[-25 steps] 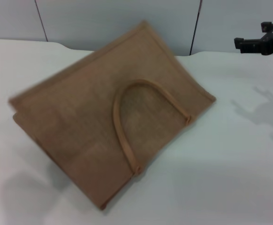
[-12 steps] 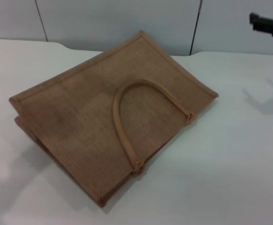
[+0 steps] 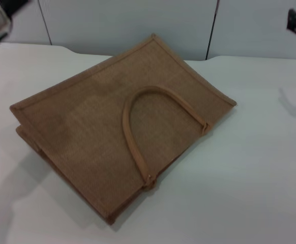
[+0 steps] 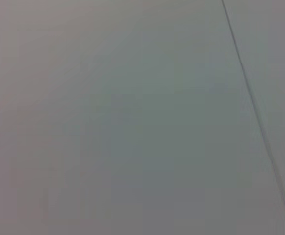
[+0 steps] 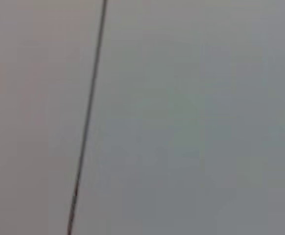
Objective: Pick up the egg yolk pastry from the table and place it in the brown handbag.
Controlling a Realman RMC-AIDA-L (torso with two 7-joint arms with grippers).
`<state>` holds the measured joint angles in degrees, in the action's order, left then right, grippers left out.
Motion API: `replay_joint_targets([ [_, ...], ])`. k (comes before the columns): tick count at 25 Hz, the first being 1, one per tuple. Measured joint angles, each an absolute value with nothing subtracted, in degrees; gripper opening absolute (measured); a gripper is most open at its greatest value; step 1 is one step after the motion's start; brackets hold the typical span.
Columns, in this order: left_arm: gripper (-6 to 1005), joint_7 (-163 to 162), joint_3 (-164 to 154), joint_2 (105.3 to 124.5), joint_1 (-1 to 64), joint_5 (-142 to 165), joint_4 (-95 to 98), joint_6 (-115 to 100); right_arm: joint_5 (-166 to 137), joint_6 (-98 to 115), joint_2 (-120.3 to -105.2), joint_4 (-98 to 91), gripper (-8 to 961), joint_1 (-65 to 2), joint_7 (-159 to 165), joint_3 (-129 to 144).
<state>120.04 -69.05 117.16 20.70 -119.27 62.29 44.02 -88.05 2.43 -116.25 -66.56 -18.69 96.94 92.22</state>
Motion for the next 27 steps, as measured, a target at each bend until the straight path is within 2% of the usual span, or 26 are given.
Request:
replay_joint_targets([
  [7,876,133.6,-77.7,117.14,22.8,-135.1,51.9,34.1,-88.7,-19.7,-116.06,-54.0,894,-26.5,100.1,109.6],
  [12,876,140.5,-78.8,117.15,25.5,-141.9,43.2,33.3,-94.1,-33.8,-116.03,-41.8,894,-31.6,116.9,123.3],
  [21,876,146.6,-79.1,117.35,29.1,-149.9,30.6,33.7,-108.5,-39.5,-115.99,-28.3,894,-32.4,155.6,128.1],
  [27,876,148.2,-78.7,117.30,32.1,-152.0,23.5,33.9,-110.7,-40.5,-116.16,-24.9,894,-32.0,161.0,128.2],
])
